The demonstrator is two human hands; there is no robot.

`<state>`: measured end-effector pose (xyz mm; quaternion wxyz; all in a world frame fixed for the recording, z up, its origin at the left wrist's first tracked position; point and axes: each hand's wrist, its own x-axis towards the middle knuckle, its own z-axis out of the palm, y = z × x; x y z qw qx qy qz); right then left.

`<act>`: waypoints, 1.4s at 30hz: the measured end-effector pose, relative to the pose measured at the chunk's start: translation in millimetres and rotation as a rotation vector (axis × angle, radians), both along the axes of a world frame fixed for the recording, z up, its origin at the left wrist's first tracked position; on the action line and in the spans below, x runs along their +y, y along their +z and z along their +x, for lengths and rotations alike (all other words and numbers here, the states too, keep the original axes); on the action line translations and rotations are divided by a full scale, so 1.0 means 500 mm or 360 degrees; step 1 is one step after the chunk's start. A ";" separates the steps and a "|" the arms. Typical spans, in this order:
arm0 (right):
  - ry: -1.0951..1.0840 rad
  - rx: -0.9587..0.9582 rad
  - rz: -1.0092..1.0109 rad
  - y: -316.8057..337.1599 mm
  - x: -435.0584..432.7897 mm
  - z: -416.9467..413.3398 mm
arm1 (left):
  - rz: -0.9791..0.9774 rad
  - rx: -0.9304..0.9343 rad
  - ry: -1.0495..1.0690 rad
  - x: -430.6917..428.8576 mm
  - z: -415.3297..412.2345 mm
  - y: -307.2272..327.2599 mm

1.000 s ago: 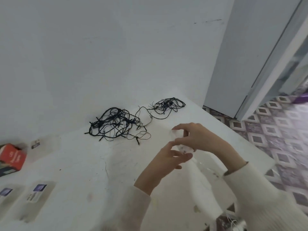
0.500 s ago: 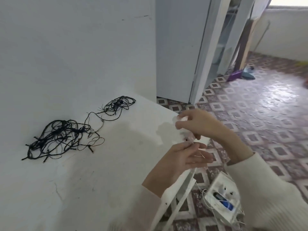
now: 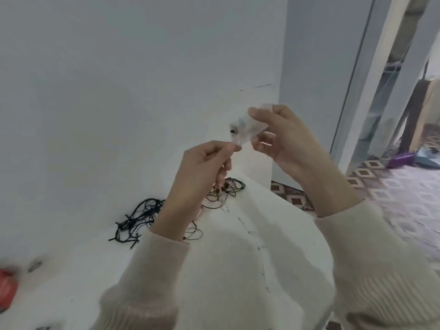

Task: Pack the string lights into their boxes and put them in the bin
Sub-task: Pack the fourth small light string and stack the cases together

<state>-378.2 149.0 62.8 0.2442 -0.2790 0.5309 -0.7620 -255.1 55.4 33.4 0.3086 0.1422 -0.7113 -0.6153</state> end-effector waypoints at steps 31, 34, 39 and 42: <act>0.1815 0.1018 0.0431 0.054 -0.351 0.098 | -0.0849 -0.0255 0.0810 -0.238 0.262 0.076; 0.1982 0.0622 0.0124 0.030 -0.364 0.099 | -0.0519 -0.0031 0.0740 -0.242 0.259 0.068; 0.1681 0.0005 -0.0377 0.011 -0.392 0.135 | -0.0052 0.0221 0.0690 -0.252 0.241 0.040; 0.1457 -0.0281 -0.0453 0.013 -0.403 0.164 | 0.0267 0.0330 0.0568 -0.248 0.238 0.022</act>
